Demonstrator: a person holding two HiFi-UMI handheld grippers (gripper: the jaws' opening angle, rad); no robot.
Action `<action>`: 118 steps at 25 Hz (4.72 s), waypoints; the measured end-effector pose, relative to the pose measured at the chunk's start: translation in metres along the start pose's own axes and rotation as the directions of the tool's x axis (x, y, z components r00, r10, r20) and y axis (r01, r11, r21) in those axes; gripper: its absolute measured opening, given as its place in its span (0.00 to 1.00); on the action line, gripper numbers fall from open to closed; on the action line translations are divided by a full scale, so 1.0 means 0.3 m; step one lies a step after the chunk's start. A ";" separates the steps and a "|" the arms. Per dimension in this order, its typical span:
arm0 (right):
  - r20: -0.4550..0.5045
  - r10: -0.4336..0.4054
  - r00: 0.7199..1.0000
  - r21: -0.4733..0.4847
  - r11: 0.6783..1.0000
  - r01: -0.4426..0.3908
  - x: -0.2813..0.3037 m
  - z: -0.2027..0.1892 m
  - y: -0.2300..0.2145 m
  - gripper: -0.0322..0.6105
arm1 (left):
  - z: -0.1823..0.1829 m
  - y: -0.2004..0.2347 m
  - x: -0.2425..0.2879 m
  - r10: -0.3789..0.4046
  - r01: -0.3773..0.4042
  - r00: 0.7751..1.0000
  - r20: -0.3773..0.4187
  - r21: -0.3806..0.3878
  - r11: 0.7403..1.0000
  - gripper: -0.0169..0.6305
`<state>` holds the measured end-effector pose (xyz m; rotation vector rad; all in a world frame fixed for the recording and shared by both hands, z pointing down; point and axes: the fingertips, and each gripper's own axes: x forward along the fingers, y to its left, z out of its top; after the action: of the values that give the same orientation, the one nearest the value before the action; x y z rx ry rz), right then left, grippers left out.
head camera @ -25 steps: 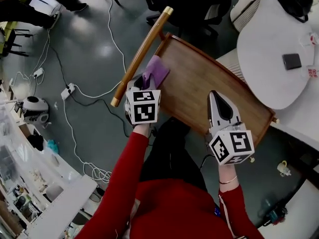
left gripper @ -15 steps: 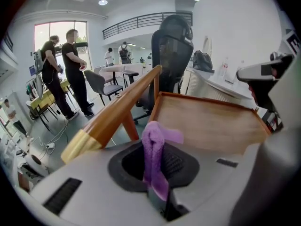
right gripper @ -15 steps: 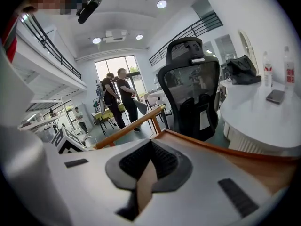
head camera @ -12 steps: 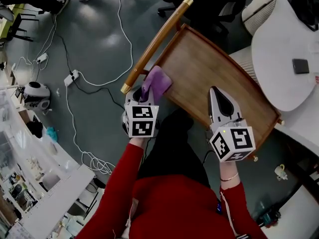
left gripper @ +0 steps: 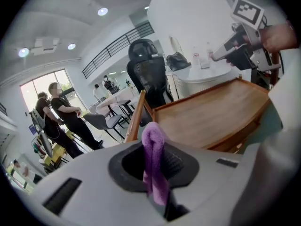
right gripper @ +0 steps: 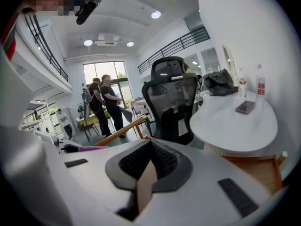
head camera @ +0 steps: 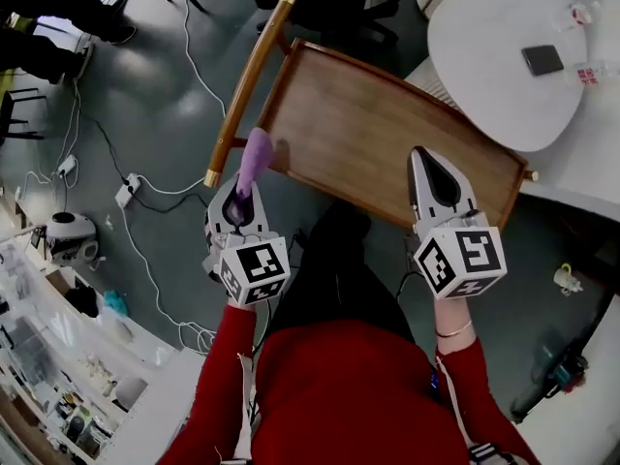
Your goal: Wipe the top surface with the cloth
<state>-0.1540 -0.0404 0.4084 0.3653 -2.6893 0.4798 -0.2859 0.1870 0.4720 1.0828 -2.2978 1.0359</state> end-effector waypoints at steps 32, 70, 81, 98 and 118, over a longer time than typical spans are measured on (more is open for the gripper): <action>-0.045 -0.759 0.650 0.433 0.572 0.697 -0.972 -0.473 -0.303 0.07 | 0.260 -1.424 -0.335 -0.934 0.952 0.293 -0.206 0.149 0.266 0.10; -0.103 -0.785 0.611 0.469 0.503 0.725 -0.956 -0.483 -0.475 0.07 | 0.615 -1.591 -0.083 -0.905 0.956 0.174 -0.388 0.287 0.061 0.10; -0.090 -0.760 0.644 0.454 0.545 0.705 -0.886 -0.418 -0.556 0.07 | 0.952 -1.539 0.131 -0.893 0.885 0.414 -0.178 0.309 0.349 0.10; -0.007 -0.731 0.682 0.396 0.625 0.673 -0.810 -0.298 -0.550 0.07 | 1.154 -1.260 -0.024 -0.915 0.864 0.298 0.273 0.331 0.380 0.10; 0.281 -0.415 0.865 0.122 0.910 0.397 -0.551 0.082 -0.215 0.07 | 0.864 -0.376 -0.326 -0.599 0.616 0.424 0.680 0.269 0.741 0.10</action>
<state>0.0060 -0.0779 0.3370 1.0791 -2.7694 0.4013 -0.1469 -0.0106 0.2957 2.4457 -2.0280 0.2493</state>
